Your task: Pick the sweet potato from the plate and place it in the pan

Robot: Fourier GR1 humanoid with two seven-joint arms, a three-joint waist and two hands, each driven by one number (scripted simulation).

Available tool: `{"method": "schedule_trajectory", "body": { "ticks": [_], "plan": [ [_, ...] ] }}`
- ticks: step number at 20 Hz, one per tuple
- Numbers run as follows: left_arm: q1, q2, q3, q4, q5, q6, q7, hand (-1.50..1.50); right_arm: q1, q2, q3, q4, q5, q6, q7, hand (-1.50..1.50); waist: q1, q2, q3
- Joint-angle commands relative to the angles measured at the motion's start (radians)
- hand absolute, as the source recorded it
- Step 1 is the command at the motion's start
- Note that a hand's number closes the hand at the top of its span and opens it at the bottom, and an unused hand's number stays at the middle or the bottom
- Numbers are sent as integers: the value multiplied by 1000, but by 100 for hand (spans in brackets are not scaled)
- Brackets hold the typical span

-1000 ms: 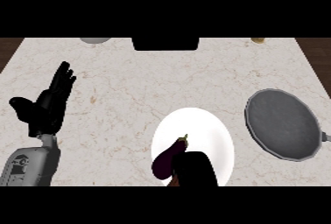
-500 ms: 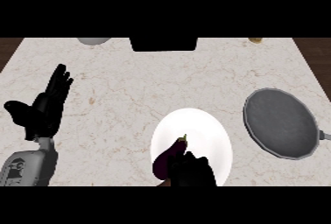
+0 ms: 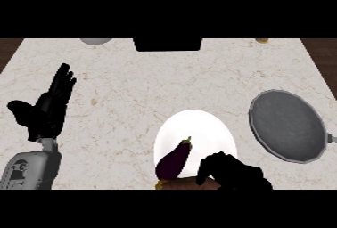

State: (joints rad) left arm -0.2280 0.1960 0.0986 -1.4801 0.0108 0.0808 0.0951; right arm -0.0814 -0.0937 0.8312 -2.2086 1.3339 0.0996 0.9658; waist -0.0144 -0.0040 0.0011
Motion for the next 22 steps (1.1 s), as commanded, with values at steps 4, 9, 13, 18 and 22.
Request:
{"method": "schedule_trajectory", "body": {
  "ticks": [4, 9, 13, 18, 22],
  "plan": [
    [-2, -33, -12, 23, -15, 20, -29, 0, 107, -76, -309, -184, -250, -120, -117, 150, 4, 7, 1],
    [22, -15, -18, -53, -7, 0, 12, 0, 62, -216, -713, 13, -525, -131, -339, 150, 18, 9, 2],
    [-6, 22, 19, 9, 12, -35, -12, 0, 1, -268, -839, 309, -552, -249, -550, 150, 23, 11, 1],
    [-45, 6, 1, 7, 5, -28, 7, 0, -118, -335, -951, 668, -552, -342, -723, 150, 38, 13, 1],
    [-12, 30, 31, 2, 35, -65, -11, 0, -227, -349, -1012, 945, -631, -387, -896, 150, 37, 10, 0]
  ]
}}
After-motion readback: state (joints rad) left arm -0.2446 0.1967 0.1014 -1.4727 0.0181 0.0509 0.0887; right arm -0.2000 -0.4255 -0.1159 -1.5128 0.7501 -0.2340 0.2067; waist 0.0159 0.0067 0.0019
